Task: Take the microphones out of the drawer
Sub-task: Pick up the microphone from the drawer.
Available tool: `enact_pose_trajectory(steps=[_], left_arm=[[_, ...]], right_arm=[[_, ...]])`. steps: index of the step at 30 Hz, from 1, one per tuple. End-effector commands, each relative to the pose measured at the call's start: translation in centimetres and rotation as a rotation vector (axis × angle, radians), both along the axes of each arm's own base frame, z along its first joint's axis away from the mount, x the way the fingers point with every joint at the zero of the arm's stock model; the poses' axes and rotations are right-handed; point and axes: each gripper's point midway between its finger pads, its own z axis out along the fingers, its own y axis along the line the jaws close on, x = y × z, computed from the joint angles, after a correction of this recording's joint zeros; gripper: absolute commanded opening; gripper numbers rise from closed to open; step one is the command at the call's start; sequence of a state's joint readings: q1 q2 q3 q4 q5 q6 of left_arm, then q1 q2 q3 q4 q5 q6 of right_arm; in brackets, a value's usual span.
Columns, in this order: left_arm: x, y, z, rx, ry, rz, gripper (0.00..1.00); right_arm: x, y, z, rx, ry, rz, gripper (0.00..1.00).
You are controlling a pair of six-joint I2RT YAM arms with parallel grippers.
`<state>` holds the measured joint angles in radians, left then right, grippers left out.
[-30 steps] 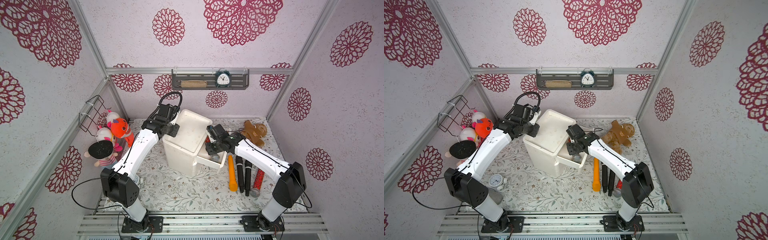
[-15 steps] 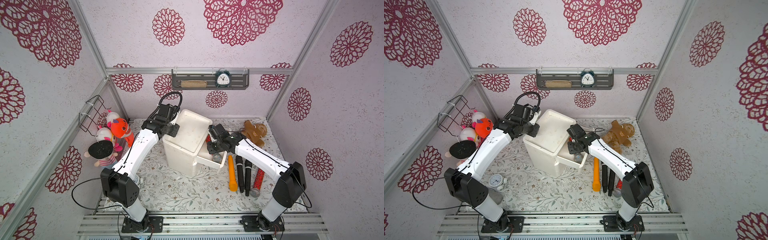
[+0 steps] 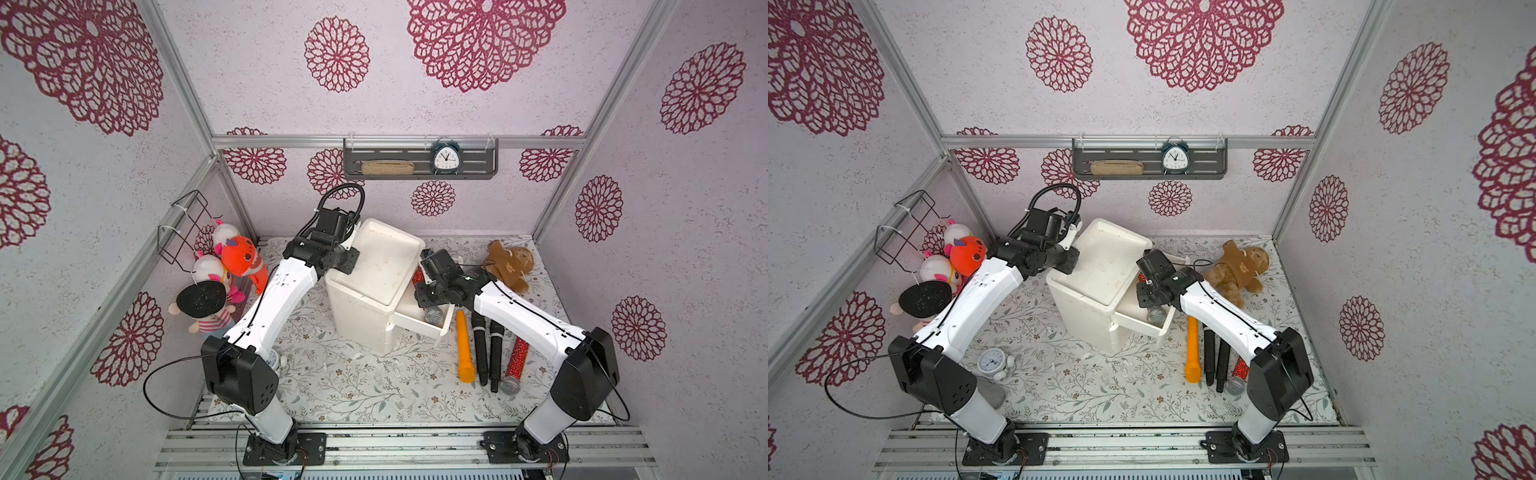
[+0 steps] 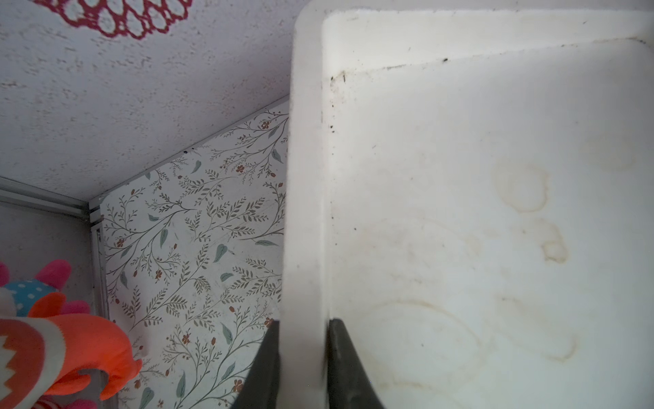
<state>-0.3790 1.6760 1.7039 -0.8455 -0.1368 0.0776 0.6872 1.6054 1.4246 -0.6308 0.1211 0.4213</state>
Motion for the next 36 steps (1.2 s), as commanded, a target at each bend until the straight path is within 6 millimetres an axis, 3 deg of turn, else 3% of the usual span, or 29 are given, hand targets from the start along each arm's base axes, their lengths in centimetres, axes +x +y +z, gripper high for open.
enact_pose_trajectory(steps=[1, 9, 17, 29, 36], left_arm=[[-1.4, -0.3, -5.0, 0.108, 0.141, -0.043, 0.01], [-1.4, -0.4, -5.1, 0.105, 0.146, -0.046, 0.01], [-1.4, -0.4, -5.2, 0.103, 0.148, -0.044, 0.01], [-1.4, -0.4, -5.2, 0.104, 0.147, -0.043, 0.01], [-1.4, -0.4, -5.1, 0.103, 0.146, -0.043, 0.01]], right_arm=[[1.7, -3.8, 4.6, 0.105, -0.136, -0.182, 0.00], [1.5, -6.8, 6.8, 0.262, -0.205, -0.320, 0.00], [1.8, -7.6, 8.9, 0.327, -0.259, -0.386, 0.00], [2.5, -5.1, 13.2, 0.417, -0.255, -0.295, 0.00], [2.9, -4.5, 12.4, 0.224, -0.176, -0.194, 0.00]])
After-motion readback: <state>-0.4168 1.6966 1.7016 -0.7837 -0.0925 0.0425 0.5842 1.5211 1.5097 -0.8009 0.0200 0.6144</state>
